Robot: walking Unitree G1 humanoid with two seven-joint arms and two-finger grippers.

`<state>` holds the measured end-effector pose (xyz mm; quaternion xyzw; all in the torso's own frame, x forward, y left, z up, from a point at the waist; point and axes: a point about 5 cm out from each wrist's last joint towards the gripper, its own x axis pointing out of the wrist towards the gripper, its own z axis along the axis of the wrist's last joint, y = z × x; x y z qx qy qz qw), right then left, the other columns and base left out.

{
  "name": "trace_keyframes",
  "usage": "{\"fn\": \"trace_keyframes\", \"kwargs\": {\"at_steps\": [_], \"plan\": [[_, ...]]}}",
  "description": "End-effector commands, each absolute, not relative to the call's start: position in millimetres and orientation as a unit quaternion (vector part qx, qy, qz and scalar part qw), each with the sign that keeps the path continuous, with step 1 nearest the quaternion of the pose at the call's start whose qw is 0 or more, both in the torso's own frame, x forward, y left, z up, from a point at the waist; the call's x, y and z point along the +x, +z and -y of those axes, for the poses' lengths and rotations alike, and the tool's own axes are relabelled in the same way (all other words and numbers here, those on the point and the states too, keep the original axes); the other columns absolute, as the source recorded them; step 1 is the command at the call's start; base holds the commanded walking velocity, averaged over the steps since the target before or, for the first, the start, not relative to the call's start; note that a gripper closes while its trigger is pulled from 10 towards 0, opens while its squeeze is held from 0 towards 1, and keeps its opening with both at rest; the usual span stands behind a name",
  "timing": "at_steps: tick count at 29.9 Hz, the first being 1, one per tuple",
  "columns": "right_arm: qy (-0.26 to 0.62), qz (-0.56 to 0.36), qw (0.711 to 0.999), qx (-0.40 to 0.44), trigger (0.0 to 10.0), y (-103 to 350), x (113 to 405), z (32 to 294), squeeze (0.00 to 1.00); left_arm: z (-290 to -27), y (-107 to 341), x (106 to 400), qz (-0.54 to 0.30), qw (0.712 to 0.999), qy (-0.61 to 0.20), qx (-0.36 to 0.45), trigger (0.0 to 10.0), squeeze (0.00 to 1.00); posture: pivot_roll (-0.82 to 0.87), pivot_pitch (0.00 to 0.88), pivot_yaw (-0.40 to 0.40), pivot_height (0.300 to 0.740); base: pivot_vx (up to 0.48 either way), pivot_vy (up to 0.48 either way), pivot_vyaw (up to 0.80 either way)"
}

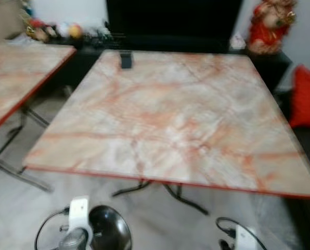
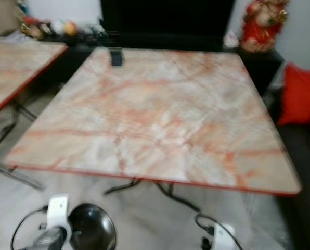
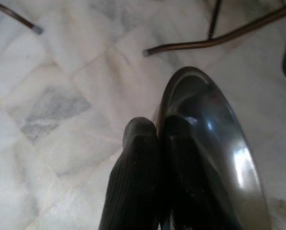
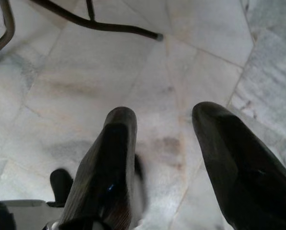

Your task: Setting the table

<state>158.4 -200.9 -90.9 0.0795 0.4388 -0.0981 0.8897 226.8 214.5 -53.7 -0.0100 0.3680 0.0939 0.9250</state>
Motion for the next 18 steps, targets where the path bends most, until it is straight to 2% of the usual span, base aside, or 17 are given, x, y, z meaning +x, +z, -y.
{"fn": "trace_keyframes", "kwargs": {"at_steps": [1,16,18], "plan": [[-0.103,-0.441,0.889,0.073,10.0,-90.6,156.6,207.2,0.00,-214.2,-52.6,228.7,-0.366,0.926,0.094,-0.010,10.0,0.00,-0.05,0.000,0.012,0.740,0.000,-0.277,0.00],[-0.104,-0.442,0.888,0.074,10.0,-91.5,155.1,205.9,0.00,-213.7,-53.2,227.8,-0.368,0.925,0.091,-0.007,10.0,0.00,-0.04,0.000,0.010,0.740,0.000,-0.278,0.00],[-0.104,-0.444,0.887,0.076,10.0,-91.8,154.7,205.4,0.00,-212.8,-53.7,227.5,-0.370,0.925,0.089,-0.012,10.0,0.00,-0.04,0.000,0.010,0.740,0.000,0.000,0.00]]}}
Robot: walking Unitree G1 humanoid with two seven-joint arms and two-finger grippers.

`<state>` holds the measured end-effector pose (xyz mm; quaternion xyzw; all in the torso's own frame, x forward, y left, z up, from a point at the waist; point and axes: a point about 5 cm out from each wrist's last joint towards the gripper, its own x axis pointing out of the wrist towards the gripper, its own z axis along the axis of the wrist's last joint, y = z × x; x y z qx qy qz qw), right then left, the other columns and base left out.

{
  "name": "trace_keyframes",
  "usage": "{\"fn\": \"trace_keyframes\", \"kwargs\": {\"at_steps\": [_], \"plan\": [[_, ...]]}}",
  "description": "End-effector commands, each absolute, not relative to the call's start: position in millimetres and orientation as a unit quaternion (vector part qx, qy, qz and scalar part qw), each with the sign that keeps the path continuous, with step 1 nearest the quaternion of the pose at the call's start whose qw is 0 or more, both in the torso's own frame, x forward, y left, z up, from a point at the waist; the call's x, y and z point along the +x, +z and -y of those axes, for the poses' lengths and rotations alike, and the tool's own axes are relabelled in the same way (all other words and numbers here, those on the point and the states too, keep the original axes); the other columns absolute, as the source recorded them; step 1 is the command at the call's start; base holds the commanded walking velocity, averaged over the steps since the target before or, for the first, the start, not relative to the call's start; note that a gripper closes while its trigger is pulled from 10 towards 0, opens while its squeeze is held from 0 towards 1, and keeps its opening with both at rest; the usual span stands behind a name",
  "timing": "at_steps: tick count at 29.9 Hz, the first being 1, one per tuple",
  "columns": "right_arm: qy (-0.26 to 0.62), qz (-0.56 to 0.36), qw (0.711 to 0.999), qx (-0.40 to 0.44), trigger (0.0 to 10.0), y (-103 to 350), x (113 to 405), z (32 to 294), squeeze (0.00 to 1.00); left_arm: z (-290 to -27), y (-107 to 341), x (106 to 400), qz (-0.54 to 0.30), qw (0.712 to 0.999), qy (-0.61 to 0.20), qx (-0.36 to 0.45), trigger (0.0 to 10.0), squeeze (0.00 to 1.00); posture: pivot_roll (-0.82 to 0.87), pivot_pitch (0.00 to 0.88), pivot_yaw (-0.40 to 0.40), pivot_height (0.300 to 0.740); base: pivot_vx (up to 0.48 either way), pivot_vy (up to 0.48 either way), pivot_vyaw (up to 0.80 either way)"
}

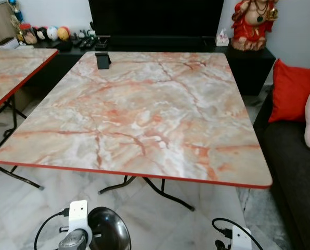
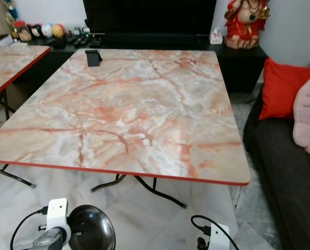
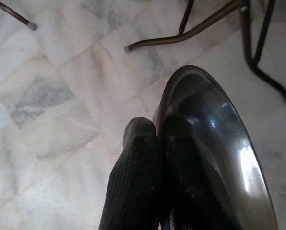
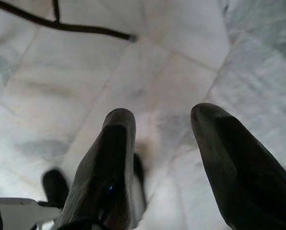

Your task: Setting the table

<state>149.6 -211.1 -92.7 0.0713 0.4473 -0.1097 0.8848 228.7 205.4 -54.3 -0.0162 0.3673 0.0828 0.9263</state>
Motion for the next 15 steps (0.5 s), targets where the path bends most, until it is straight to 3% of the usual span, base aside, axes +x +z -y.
{"fn": "trace_keyframes", "kwargs": {"at_steps": [1,10,15], "plan": [[-0.104,-0.444,0.887,0.076,10.0,-91.8,154.7,205.4,0.00,-212.8,-53.7,227.5,-0.370,0.925,0.089,-0.012,10.0,0.00,-0.04,0.000,0.010,0.740,0.000,0.000,0.00],[-0.097,-0.447,0.886,0.079,10.0,-92.3,155.0,202.3,0.00,-212.3,-53.8,227.6,-0.371,0.925,0.087,-0.011,10.0,0.00,-0.04,0.000,0.013,0.740,0.000,0.000,-0.66],[-0.097,-0.444,0.888,0.076,10.0,-92.0,155.6,201.7,0.00,-212.0,-54.0,227.3,-0.371,0.925,0.087,-0.011,10.0,0.00,-0.04,0.000,0.013,0.740,0.000,0.000,0.00]]}}
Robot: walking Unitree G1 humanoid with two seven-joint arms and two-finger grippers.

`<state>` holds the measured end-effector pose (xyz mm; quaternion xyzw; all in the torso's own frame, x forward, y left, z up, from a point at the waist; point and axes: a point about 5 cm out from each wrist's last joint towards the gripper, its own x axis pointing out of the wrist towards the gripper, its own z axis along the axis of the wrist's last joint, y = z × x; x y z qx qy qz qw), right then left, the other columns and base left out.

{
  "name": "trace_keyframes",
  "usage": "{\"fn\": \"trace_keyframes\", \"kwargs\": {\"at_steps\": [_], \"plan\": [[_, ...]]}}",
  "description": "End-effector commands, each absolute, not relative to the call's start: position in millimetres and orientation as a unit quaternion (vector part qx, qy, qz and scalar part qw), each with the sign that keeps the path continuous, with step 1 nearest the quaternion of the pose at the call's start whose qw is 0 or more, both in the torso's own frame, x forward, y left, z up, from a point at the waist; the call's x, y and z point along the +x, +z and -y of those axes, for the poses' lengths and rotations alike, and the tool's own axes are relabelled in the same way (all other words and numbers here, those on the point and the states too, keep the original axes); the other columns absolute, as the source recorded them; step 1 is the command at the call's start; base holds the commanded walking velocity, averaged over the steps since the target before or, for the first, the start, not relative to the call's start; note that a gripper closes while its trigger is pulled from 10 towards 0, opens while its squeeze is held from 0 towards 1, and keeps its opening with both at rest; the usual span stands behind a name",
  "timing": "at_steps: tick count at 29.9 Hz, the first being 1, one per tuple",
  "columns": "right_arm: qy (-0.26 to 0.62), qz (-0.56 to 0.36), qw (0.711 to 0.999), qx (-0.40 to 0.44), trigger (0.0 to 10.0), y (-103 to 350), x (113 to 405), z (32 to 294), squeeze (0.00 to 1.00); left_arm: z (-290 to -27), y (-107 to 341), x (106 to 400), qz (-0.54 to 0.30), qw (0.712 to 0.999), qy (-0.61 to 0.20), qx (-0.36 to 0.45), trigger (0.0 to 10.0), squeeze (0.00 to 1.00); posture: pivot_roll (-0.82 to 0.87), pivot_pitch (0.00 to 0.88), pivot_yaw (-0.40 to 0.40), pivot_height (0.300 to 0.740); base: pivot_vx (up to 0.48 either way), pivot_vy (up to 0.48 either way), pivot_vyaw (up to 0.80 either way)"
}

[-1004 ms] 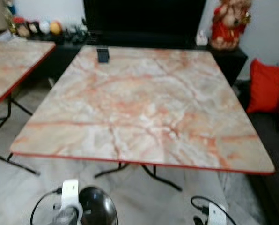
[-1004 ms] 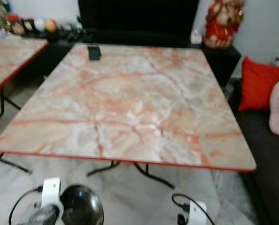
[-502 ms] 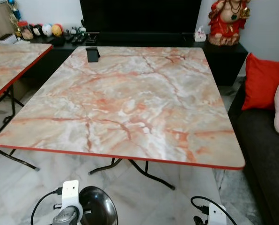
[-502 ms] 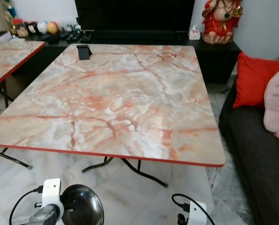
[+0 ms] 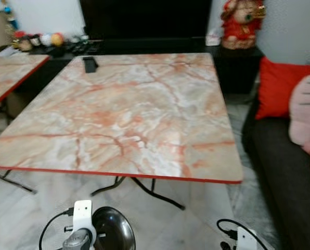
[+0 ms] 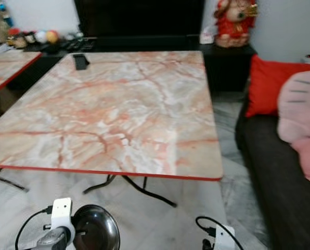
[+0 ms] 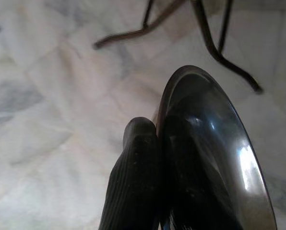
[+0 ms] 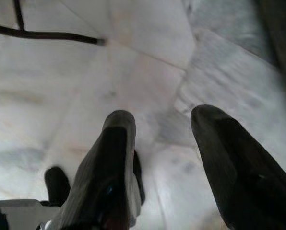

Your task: Setting the table

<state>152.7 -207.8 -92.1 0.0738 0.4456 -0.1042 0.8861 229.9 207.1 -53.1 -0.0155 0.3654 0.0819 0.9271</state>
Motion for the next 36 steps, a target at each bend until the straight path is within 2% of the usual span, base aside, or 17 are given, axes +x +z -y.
{"fn": "trace_keyframes", "kwargs": {"at_steps": [1,11,18,20,26,31,36], "plan": [[-0.097,-0.444,0.888,0.076,10.0,-92.0,155.6,201.6,0.00,-211.9,-54.2,227.1,-0.371,0.925,0.086,-0.011,10.0,0.00,-0.04,0.000,0.013,0.740,0.000,0.000,0.00],[-0.096,-0.447,0.886,0.077,10.0,-92.7,154.7,199.7,0.00,-219.8,-54.7,223.0,-0.369,0.923,0.110,-0.005,10.0,0.00,-0.03,0.000,0.016,0.740,0.000,0.000,0.00],[-0.094,-0.449,0.885,0.078,10.0,-93.4,153.7,198.1,0.00,-263.2,-46.5,211.6,-0.342,0.909,0.234,0.036,10.0,0.00,-0.03,0.000,0.019,0.740,0.000,0.000,0.00],[-0.092,-0.449,0.885,0.077,10.0,-93.5,153.7,197.9,0.00,-281.3,-38.7,208.6,-0.316,0.904,0.282,0.055,10.0,0.00,-0.02,0.000,0.016,0.740,0.000,0.000,0.00],[-0.082,-0.452,0.885,0.074,10.0,-93.5,154.5,196.5,0.00,-314.7,-6.4,214.5,-0.218,0.905,0.350,0.109,10.0,0.00,0.01,0.000,0.008,0.740,0.000,0.000,0.00],[-0.073,-0.453,0.885,0.073,10.0,-93.3,155.8,194.5,0.00,-329.5,14.7,213.8,-0.161,0.901,0.381,0.131,10.0,0.00,0.03,0.000,0.007,0.740,0.000,0.000,0.00],[-0.067,-0.454,0.886,0.074,10.0,-93.2,157.3,191.4,0.00,-342.4,44.1,199.1,-0.103,0.882,0.433,0.157,10.0,0.00,0.04,0.000,0.007,0.740,0.000,0.000,0.00]]}}
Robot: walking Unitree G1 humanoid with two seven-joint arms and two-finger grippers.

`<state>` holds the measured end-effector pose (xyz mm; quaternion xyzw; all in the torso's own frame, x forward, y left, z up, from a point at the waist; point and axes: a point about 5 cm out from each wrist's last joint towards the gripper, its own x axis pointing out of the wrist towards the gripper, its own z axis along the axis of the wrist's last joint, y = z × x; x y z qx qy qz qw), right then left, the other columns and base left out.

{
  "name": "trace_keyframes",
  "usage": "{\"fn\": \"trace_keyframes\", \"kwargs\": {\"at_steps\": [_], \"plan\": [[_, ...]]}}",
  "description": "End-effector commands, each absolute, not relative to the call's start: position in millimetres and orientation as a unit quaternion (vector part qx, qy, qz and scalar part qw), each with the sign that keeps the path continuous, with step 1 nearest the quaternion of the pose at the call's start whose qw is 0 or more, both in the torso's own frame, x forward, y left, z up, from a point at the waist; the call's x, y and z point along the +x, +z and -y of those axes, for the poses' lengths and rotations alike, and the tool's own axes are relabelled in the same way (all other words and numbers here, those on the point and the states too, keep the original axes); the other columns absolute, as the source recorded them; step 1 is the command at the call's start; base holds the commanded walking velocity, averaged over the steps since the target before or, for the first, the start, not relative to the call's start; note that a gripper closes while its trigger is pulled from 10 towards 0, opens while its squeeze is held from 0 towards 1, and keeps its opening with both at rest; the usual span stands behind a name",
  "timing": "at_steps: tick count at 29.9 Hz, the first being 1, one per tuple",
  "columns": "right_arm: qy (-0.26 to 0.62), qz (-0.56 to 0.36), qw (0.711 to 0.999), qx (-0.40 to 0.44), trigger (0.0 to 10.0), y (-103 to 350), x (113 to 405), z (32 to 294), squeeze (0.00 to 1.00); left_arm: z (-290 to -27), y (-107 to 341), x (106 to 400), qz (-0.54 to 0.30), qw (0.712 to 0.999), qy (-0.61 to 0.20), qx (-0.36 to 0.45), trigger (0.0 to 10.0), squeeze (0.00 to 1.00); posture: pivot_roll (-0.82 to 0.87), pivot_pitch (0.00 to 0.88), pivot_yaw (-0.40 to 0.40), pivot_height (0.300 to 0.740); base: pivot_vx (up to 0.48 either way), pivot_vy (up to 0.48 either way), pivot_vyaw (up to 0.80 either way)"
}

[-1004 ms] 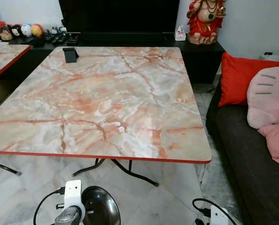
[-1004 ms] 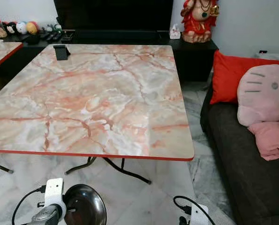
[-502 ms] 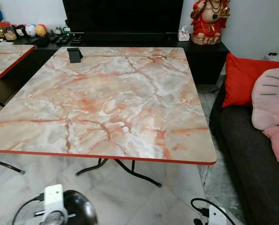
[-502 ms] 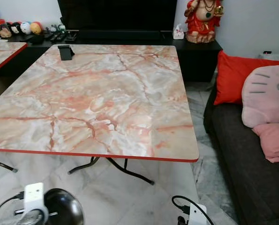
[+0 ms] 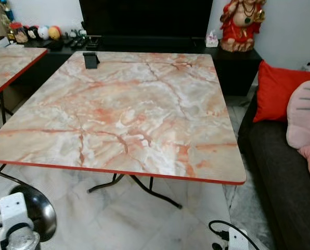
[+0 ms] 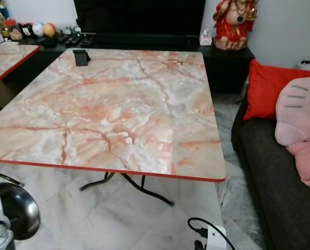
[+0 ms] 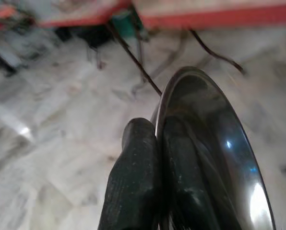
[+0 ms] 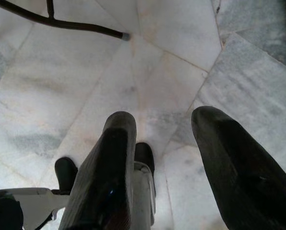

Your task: Setting the table

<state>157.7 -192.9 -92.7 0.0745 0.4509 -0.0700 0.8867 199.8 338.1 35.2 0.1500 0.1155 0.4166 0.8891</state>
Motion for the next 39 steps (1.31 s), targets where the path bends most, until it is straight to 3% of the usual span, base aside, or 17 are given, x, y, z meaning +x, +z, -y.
{"fn": "trace_keyframes", "kwargs": {"at_steps": [1,8,12,14,17,20,21,25,33,39], "plan": [[-0.064,-0.454,0.885,0.073,10.0,-93.2,157.4,190.9,0.00,-345.3,51.4,192.2,-0.094,0.876,0.447,0.158,10.0,0.00,0.05,0.000,0.007,0.740,0.000,0.000,0.00],[-0.059,-0.458,0.884,0.069,10.0,-93.3,157.3,192.1,0.00,-346.8,113.1,184.2,0.007,0.865,0.461,0.199,10.0,0.00,0.07,0.000,-0.004,0.740,0.000,0.000,0.00],[-0.056,-0.463,0.882,0.064,10.0,-93.8,155.9,193.7,0.00,-332.3,181.0,211.9,0.127,0.860,0.428,0.249,10.0,0.00,0.08,0.000,-0.011,0.740,0.000,0.000,0.00],[-0.056,-0.464,0.882,0.064,10.0,-93.9,155.9,193.7,0.00,-326.8,194.1,216.9,0.148,0.859,0.418,0.257,10.0,0.00,0.08,0.000,-0.011,0.740,0.000,0.000,0.00],[-0.054,-0.466,0.881,0.065,10.0,-94.4,155.8,191.3,0.00,-299.3,229.7,243.7,0.218,0.864,0.358,0.280,10.0,0.00,0.07,0.000,-0.006,0.740,0.000,0.000,0.00],[-0.057,-0.466,0.880,0.068,10.0,-95.0,154.2,191.3,0.00,-267.4,245.7,273.7,0.248,0.916,0.266,0.170,10.0,0.00,0.06,0.000,-0.001,0.740,0.000,0.000,0.00],[-0.059,-0.468,0.879,0.068,10.0,-95.4,152.2,193.4,0.00,-250.9,248.5,288.1,0.245,0.944,0.210,0.070,10.0,0.00,0.06,0.000,-0.001,0.740,0.000,0.000,0.00],[-0.076,-0.471,0.876,0.067,10.0,-96.3,147.1,200.6,0.00,-218.8,245.8,312.5,0.208,0.971,0.088,-0.074,10.0,0.00,0.04,0.000,0.007,0.740,0.000,0.000,0.00],[-0.107,-0.468,0.874,0.073,10.0,-95.9,144.2,209.8,0.00,-192.0,209.4,344.8,0.114,0.959,-0.002,-0.259,10.0,0.00,0.00,0.000,0.022,0.740,0.000,0.000,0.00],[-0.116,-0.467,0.874,0.076,10.0,-95.8,142.8,213.1,0.00,-189.8,191.4,359.0,0.082,0.948,0.012,-0.306,10.0,0.00,-0.01,0.000,0.021,0.740,0.000,0.000,0.00]]}}
